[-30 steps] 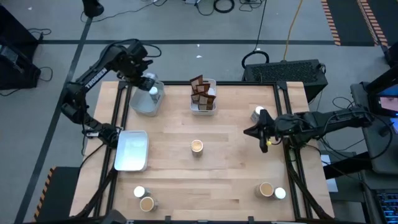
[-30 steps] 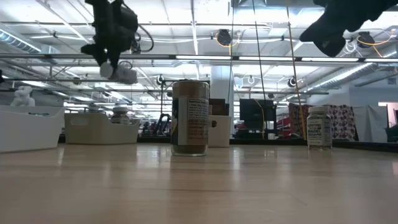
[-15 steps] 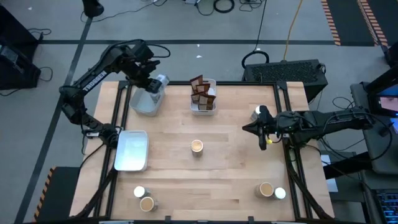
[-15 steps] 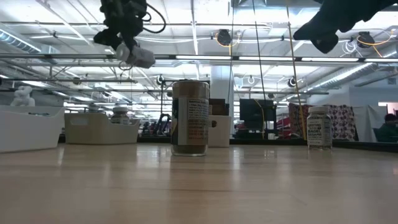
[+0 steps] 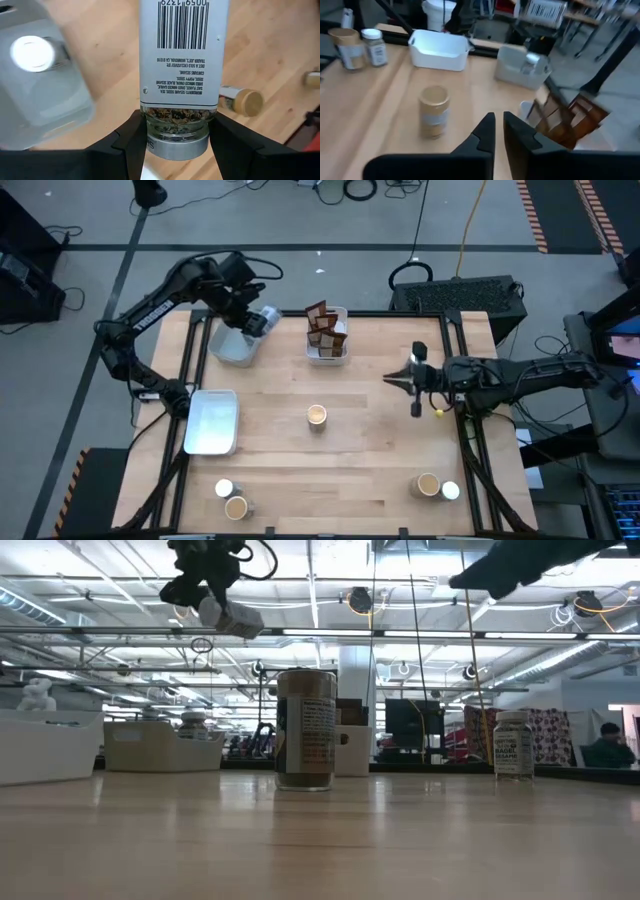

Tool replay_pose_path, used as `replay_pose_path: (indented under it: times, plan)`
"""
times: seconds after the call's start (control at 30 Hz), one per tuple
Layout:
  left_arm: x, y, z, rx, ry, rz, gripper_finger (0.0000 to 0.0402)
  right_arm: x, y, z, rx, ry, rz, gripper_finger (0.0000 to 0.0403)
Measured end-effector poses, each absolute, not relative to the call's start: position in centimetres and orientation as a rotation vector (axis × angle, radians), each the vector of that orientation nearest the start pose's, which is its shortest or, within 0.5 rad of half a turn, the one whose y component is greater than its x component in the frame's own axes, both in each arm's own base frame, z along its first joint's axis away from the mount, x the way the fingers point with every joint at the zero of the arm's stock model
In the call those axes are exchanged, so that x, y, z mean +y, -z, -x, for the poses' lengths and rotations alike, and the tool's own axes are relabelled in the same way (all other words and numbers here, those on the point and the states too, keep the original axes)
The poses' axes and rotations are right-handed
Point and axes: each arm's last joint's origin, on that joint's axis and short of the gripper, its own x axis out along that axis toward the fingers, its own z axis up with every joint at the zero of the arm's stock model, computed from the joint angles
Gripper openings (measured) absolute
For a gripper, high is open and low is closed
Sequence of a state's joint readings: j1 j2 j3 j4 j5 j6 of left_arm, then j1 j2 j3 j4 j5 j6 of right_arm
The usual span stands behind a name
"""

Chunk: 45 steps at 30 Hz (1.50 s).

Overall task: Sort spices by type
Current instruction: Put the white seasoning bottle into the gray bin

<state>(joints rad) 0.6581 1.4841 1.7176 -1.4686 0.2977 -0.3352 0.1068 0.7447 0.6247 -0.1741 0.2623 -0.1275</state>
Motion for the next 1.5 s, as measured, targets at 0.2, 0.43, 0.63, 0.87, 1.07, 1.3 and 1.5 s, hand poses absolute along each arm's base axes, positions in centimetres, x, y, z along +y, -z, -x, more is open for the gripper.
replay_pose_path:
  times: [0.2,0.43,0.63,0.87,1.07,1.3,1.5]
  plan:
    - [14.0,-39.3,-21.4,1.032,-0.428,0.893,0.019,0.6,-28.4,-18.8,0.264,0.156,0.307,0.0077]
    - [13.2,-39.5,-23.2,0.962,-0.339,0.932,0.019,-0.6,-29.2,-21.9,0.277,0.213,0.379,0.0153]
    - [12.3,-38.6,-25.3,0.999,-0.255,0.961,0.019,-1.6,-30.2,-24.5,0.319,0.23,0.501,0.0192]
    - [11.1,-36.8,-28.2,1.074,-0.15,0.965,0.019,-1.9,-31.8,-27.4,0.329,0.217,0.635,0.0203]
    - [10.4,-35.9,-29.9,1.079,-0.085,0.955,0.019,-1.9,-31.9,-29.4,0.361,0.191,0.713,0.0204]
    - [10.4,-36.0,-30.3,1.05,-0.078,0.956,0.019,-1.8,-31.9,-31.1,0.38,0.147,0.723,0.0204]
    - [10.4,-36.1,-30.4,1.04,-0.076,0.958,0.019,-1.6,-31.6,-32.2,0.394,0.126,0.762,0.0204]
